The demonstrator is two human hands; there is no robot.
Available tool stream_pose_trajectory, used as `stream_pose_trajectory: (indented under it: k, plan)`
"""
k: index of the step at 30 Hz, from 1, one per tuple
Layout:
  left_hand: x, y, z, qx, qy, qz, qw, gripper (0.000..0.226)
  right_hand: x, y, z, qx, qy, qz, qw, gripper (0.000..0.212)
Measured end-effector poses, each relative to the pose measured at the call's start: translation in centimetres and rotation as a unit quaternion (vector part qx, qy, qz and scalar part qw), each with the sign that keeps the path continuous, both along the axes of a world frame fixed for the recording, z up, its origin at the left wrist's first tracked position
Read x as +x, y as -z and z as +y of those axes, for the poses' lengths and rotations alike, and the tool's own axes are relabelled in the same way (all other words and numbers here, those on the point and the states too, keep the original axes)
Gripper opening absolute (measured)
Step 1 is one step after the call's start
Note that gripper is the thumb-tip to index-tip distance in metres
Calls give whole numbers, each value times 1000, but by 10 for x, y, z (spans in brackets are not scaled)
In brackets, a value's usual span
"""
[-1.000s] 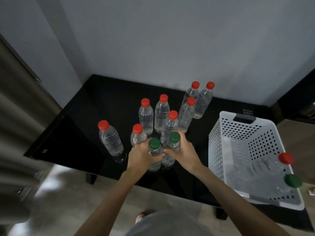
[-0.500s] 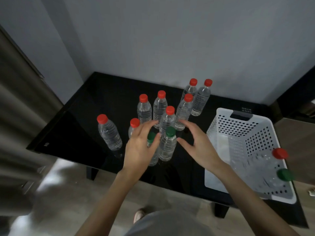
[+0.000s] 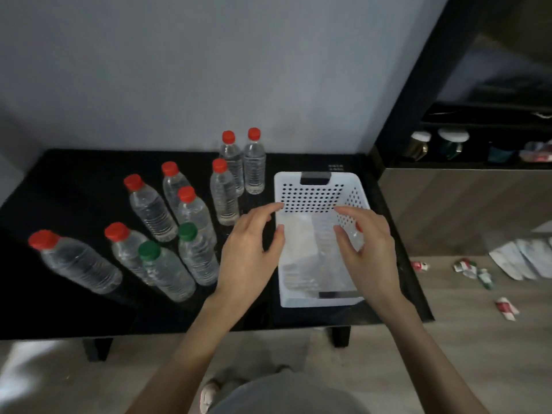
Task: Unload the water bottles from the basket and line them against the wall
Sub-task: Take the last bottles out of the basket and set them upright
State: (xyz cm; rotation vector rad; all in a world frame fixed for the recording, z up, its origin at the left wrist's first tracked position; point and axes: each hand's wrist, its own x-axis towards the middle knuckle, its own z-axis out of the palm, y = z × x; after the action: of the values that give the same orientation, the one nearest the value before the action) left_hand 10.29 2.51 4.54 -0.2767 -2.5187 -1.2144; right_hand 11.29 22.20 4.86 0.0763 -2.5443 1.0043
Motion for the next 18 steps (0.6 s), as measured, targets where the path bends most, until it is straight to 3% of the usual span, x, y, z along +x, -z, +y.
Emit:
stream_pose_trajectory:
  k: [5,9,15,18]
  plan:
    - [-28,23,63,16,73,-75,994,45,16,8,54,-37,34,-49,998,29]
    - [-53,43,100,-29,122,-98,987,51,16,23,73,-47,8,-126,991,37]
    - [-74,63,123,-98,217,-150,960,66,10,38,81,-55,-44,-190,979,34]
    - [-79,72,128,-81,223,-178,955,67,4,39,85,-60,-46,-201,977,33]
